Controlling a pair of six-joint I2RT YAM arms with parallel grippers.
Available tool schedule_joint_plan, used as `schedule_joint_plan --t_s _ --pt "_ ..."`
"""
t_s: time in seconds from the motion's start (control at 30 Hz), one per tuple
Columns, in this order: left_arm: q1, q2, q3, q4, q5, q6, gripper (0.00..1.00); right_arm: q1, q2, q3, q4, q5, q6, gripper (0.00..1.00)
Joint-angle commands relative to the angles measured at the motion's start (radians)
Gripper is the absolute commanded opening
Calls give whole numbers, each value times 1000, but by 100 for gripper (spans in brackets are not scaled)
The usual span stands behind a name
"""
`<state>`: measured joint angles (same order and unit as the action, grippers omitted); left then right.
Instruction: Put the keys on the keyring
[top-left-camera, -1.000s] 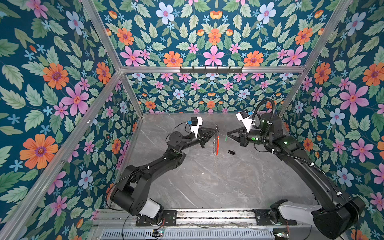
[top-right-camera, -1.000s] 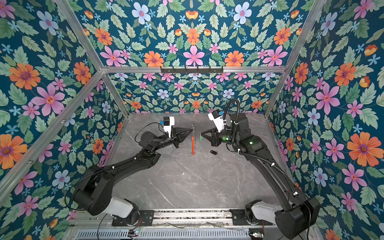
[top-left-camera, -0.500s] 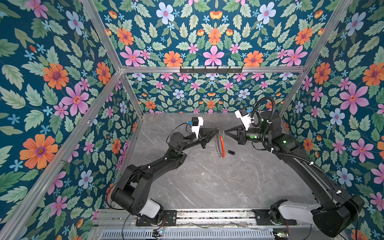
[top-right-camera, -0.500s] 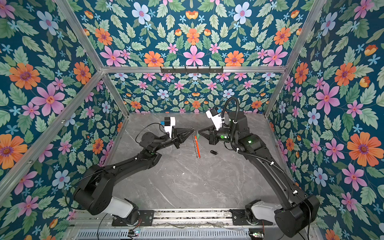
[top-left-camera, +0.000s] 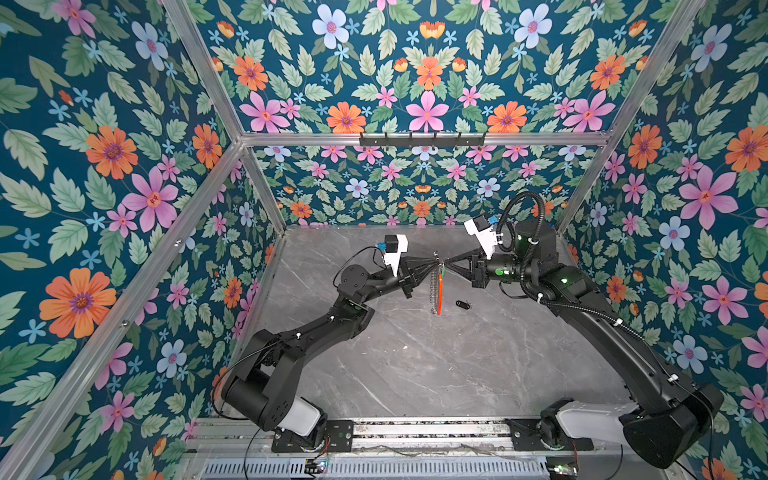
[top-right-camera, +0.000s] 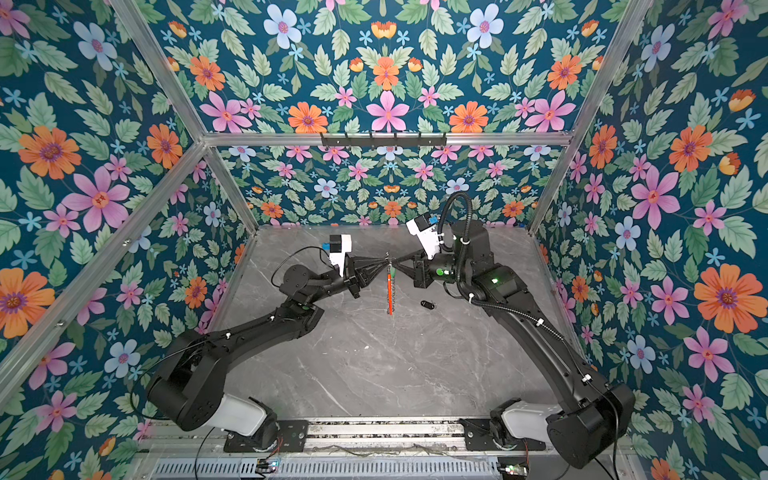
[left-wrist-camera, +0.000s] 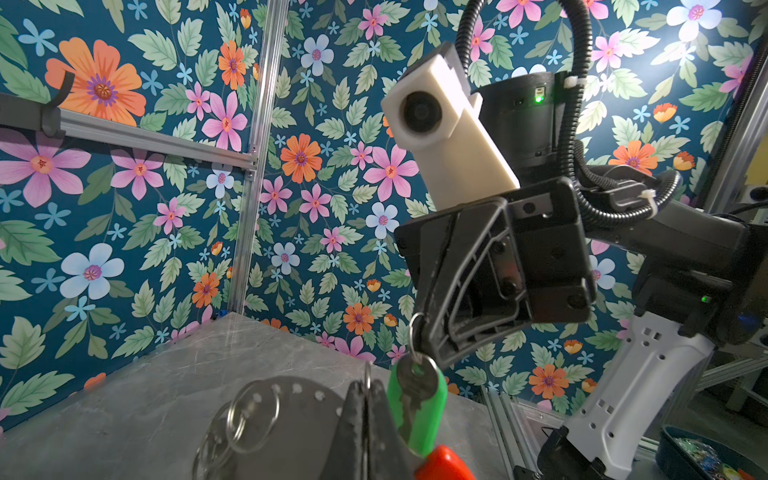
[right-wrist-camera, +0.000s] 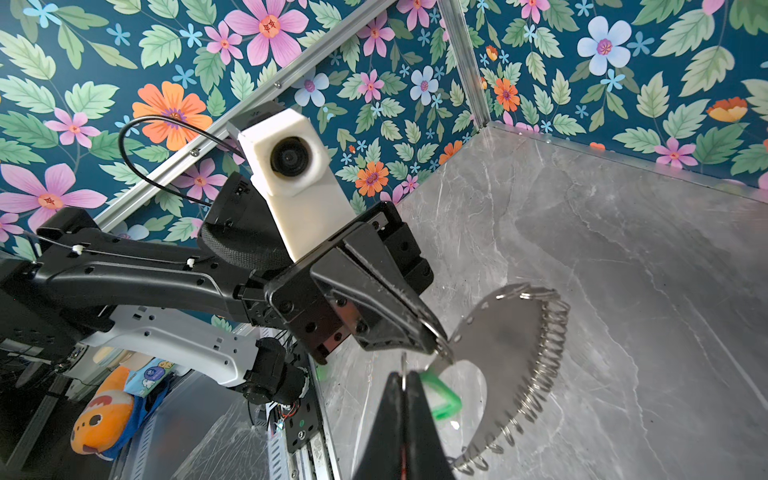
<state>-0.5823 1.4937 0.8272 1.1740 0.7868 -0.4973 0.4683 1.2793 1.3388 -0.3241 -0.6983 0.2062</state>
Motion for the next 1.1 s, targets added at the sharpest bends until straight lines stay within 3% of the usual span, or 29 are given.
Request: schedule_joint_plan --t_s 0.0,1.07 --pt "1 -1 6 50 7 -6 0 3 4 5 22 6 -4 0" --pt "-1 5 16 51 28 7 0 5 25 10 16 88 -1 0"
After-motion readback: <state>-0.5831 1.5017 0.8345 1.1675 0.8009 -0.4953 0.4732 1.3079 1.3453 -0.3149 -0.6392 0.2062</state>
